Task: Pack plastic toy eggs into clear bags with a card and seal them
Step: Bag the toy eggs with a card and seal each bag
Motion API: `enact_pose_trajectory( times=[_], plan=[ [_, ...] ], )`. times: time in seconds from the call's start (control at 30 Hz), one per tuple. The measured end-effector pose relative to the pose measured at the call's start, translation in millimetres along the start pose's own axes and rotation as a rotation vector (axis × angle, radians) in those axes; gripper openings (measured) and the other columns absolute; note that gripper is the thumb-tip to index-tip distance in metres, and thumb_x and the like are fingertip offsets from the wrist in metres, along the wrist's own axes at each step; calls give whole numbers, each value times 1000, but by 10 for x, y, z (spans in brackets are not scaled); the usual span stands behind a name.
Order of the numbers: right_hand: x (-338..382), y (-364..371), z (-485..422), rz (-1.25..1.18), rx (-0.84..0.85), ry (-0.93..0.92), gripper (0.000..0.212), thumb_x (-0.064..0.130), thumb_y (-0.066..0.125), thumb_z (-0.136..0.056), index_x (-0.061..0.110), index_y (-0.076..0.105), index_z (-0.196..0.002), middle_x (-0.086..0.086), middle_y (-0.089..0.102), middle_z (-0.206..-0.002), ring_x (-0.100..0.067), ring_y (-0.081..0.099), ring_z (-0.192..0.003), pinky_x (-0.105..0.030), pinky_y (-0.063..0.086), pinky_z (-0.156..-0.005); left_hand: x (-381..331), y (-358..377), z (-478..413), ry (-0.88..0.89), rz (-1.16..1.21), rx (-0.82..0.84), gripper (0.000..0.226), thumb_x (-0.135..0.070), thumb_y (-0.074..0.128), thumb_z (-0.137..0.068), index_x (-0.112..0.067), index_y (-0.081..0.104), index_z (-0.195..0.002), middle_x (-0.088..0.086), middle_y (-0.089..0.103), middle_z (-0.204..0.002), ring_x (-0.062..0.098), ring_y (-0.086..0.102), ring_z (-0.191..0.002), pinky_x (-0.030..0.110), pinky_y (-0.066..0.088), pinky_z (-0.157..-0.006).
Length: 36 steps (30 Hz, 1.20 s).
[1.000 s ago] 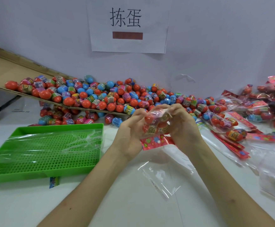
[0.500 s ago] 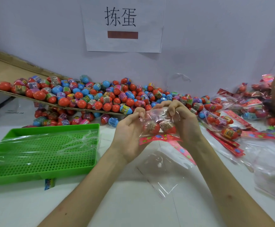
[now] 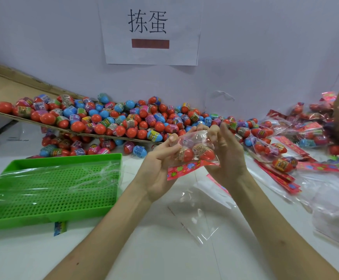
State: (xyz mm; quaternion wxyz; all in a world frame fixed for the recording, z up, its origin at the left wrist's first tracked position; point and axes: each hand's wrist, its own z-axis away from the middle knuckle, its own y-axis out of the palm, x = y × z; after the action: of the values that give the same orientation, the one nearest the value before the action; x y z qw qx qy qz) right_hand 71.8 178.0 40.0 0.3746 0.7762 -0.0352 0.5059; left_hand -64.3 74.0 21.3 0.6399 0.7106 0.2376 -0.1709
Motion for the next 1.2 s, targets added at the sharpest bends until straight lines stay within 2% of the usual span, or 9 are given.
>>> enact_pose_trajectory(
  times=[0.13, 0.33, 0.5, 0.6, 0.73, 0.87, 0.97, 1.07, 1.2],
  plan=[
    [-101, 40, -53, 0, 18, -40, 7, 21, 66, -92, 16, 63, -96, -8, 68, -103, -22, 67, -95, -33, 56, -82, -51, -42, -47, 58, 67, -52, 15, -5, 56, -92, -13, 56, -104, 17, 75, -105, 32, 72, -108, 60, 42, -113],
    [-203, -19, -100, -30, -97, 55, 31, 9, 57, -98, 20, 70, -124, -9, 69, -128, -22, 68, -112, -32, 58, -88, -144, -71, -52, 103, 24, -149, 18, -9, 53, -91, -14, 60, -108, 15, 76, -109, 30, 74, -104, 60, 38, -116],
    [-144, -79, -77, 752, -517, -251, 74, -8, 45, -84, 25, 48, -150, 4, 60, -141, -14, 61, -124, -28, 54, -94, -171, -72, -79, 137, -154, -306, 24, -2, 38, -107, -8, 55, -124, 8, 76, -102, 19, 76, -82, 36, 62, -74],
    [-171, -43, -17, 1116, -196, -527, 86, 2, 56, -74, 28, 41, -155, 20, 43, -155, -4, 38, -145, -29, 38, -115, -103, -49, -91, 141, -207, -368, 37, 1, 36, -108, -3, 45, -144, 15, 72, -115, 24, 77, -84, 38, 63, -61],
    [-438, 7, -35, 1457, 205, -320, 86, 8, 71, -83, 25, 32, -159, 13, 24, -167, -4, 8, -156, -35, 19, -127, -103, -44, -90, 158, -174, -381, 29, -6, 38, -109, -10, 49, -136, 14, 76, -111, 23, 76, -92, 38, 64, -68],
    [-415, -7, -38, 1309, 94, -446, 69, 2, 81, -85, 9, 52, -147, -2, 45, -156, -5, 28, -151, -36, 29, -124, -128, -50, -97, 139, -40, -400, 32, -9, 38, -109, -12, 51, -138, 15, 77, -111, 25, 78, -89, 37, 65, -65],
    [-390, -7, -33, 1228, 21, -514, 66, 1, 84, -81, 10, 58, -142, -4, 51, -152, -10, 38, -147, -37, 41, -118, -150, -29, -102, 151, -39, -422, 42, -10, 38, -109, -8, 47, -150, 21, 66, -136, 28, 72, -104, 44, 62, -88],
    [-401, 30, -22, 1117, 16, -384, 75, -6, 70, -85, 22, 50, -150, 5, 42, -160, -6, 33, -150, -25, 45, -110, -194, -63, -104, 179, -46, -450, 43, -11, 39, -110, -12, 44, -152, 22, 61, -142, 29, 68, -109, 43, 51, -101],
    [-174, -183, -84, 872, -113, -221, 68, -9, 52, -78, 23, 65, -136, 3, 69, -133, -11, 66, -120, -24, 57, -86, -167, -108, -117, 181, -36, -482, 39, -9, 40, -109, -11, 48, -147, 21, 59, -145, 35, 61, -128, 49, 45, -112]
  ],
)
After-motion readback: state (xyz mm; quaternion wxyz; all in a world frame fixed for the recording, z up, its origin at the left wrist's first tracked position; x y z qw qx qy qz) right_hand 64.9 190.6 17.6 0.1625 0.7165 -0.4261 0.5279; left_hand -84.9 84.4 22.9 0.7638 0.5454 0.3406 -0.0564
